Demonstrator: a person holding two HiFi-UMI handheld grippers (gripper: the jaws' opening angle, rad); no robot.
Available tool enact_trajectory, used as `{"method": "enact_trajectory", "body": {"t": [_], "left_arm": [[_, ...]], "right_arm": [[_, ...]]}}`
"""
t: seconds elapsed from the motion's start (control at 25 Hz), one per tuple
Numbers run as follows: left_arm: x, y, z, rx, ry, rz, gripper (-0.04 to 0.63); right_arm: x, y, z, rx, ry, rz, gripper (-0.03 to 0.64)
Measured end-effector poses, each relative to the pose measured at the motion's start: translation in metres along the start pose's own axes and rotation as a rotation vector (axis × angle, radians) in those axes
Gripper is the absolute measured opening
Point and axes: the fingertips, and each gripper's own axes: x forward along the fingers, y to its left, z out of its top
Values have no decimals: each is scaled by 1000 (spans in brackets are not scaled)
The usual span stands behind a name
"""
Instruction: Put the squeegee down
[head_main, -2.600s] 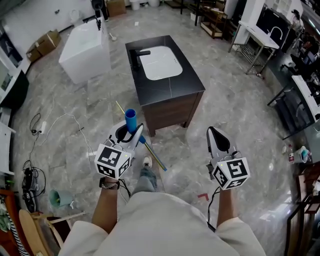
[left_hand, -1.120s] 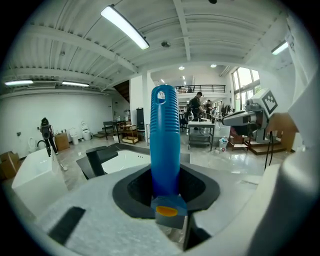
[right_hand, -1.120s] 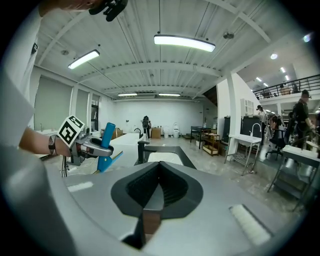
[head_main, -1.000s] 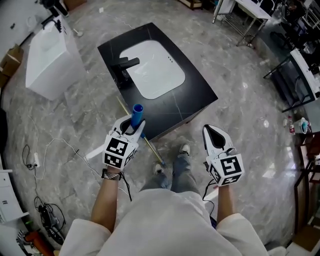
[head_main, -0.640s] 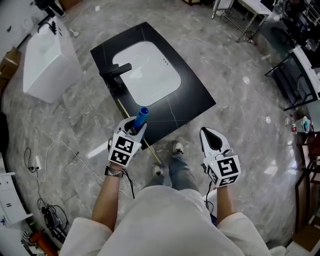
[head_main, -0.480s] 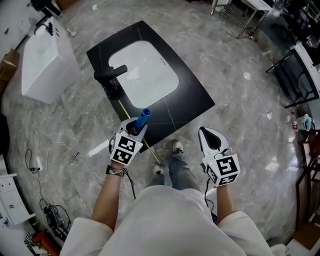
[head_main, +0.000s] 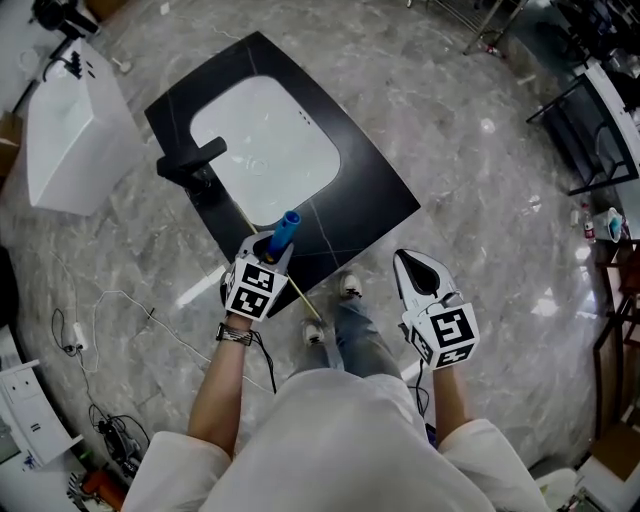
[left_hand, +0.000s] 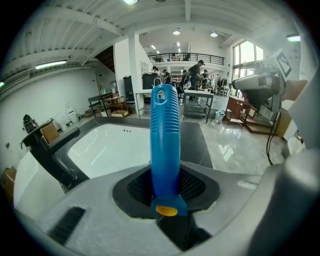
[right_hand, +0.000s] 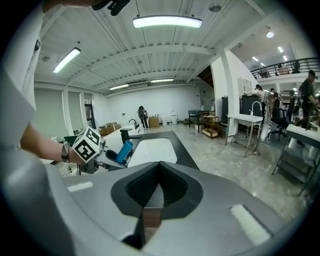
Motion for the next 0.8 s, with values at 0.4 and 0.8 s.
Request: {"method": "enact_trajectory", "body": {"t": [0.4,0.8], "left_arm": [[38,-5,3,47,62,-23,118],[67,-21,2,207,160,-27,120]], "right_arm": [[1,-22,-9,34,26,-36,6],[-2,-31,-14,53,36,-53,6]]}}
